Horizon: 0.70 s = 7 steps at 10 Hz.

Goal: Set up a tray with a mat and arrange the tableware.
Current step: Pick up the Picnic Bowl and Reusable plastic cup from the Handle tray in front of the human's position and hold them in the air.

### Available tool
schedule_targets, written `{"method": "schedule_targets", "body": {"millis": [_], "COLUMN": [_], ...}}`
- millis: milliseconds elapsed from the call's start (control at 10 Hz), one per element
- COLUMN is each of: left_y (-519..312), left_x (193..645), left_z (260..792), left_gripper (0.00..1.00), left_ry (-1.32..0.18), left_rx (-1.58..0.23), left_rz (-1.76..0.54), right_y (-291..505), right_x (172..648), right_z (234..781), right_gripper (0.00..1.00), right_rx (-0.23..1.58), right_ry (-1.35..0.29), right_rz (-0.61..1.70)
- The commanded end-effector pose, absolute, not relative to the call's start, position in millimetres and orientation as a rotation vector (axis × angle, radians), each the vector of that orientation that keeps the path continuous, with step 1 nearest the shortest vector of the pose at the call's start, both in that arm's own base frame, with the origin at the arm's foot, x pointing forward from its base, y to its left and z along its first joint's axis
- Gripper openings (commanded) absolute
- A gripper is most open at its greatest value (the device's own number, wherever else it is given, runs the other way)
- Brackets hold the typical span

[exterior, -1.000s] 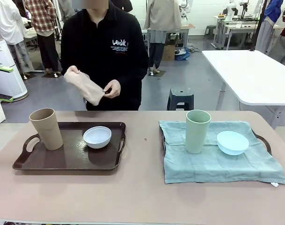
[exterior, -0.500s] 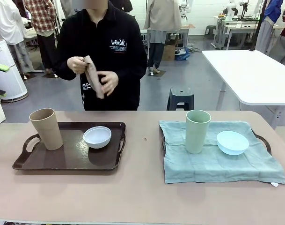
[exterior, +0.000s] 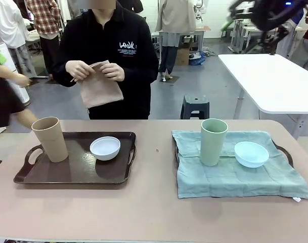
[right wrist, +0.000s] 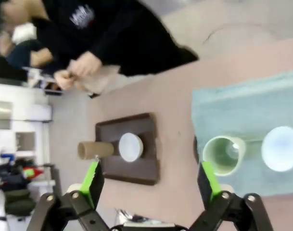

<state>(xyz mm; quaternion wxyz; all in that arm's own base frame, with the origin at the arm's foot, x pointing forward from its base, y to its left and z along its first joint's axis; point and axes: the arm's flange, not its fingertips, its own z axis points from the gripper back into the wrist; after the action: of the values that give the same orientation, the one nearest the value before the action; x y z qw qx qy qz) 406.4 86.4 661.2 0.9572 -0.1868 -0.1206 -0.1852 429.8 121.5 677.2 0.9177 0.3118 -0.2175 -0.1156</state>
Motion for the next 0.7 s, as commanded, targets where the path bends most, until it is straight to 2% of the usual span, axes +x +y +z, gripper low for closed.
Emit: {"method": "schedule_targets", "body": {"millis": [0, 100, 200, 300, 500, 600], "left_y": [98, 98, 89, 102, 112, 114], "left_x": [418, 418, 404, 416, 441, 444], "left_z": [663, 663, 663, 657, 654, 653], "left_gripper": [1.0, 1.0, 1.0, 1.0, 1.0, 1.0], "left_ry": [-0.35, -0.35, -0.241, -0.179, -0.057, 0.007], "left_rx": [-0.341, -0.341, -0.389, -0.4, -0.273, -0.152], "left_rz": [-0.324, -0.324, -0.378, -0.41, -0.559, -0.72], "right_y": [54, 54, 96, 105, 195, 258], "right_x": [416, 416, 429, 430, 462, 479], "right_z": [673, 673, 678, 671, 648, 634], "right_gripper": [1.0, 1.0, 1.0, 1.0, 1.0, 1.0], "right_rx": [0.702, 0.702, 0.664, 0.541, 0.39, 0.316], "right_ry": [-0.474, -0.474, -0.453, -0.512, -0.494, -0.451], "right_rz": [-0.325, -0.325, -0.272, -0.143, 0.168, 0.278]}}
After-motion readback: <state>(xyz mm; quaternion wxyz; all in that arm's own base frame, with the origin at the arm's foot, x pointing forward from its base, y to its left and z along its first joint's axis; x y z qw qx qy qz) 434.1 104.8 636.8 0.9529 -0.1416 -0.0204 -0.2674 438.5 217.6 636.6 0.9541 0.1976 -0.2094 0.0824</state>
